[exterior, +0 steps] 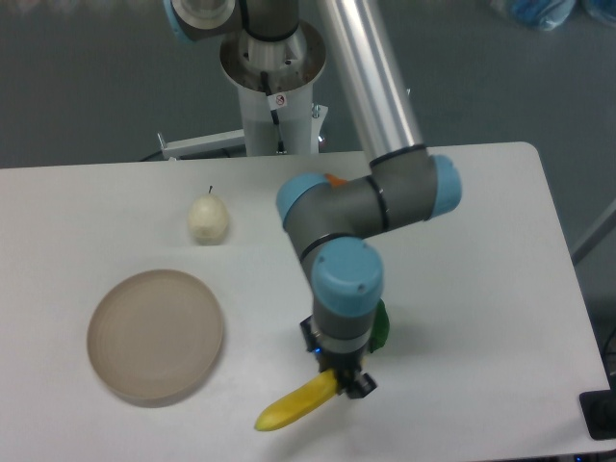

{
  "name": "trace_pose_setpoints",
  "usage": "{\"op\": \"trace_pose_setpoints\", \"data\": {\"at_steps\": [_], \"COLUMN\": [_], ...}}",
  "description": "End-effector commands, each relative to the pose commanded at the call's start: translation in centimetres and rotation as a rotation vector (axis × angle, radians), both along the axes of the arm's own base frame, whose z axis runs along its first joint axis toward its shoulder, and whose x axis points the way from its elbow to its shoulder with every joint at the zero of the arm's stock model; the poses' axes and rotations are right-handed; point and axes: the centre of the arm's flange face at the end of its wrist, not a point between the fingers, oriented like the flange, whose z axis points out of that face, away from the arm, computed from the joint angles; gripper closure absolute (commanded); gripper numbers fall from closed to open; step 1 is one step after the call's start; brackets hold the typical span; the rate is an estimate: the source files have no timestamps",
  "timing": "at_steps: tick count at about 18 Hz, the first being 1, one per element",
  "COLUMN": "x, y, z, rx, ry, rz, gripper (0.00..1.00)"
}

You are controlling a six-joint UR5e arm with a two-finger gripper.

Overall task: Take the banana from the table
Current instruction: 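Lift the grasped banana up off the table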

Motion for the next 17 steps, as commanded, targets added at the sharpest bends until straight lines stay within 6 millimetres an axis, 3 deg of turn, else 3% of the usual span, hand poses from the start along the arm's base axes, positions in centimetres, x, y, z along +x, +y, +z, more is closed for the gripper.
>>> {"op": "trace_pose_setpoints", "data": {"at_steps": [4,9,17], "x": [-5.6,-13.1,-14.2], "y": [-2.7,-7.2,-6.7], "z": [2.1,1.0,1.0], "rx": [-0.042,-0.049,-0.038], "ry": [-0.038,-0.038,-0.017], "rz": [0.083,0.18,0.136], "gripper": [0.75,0.76,0.76]}}
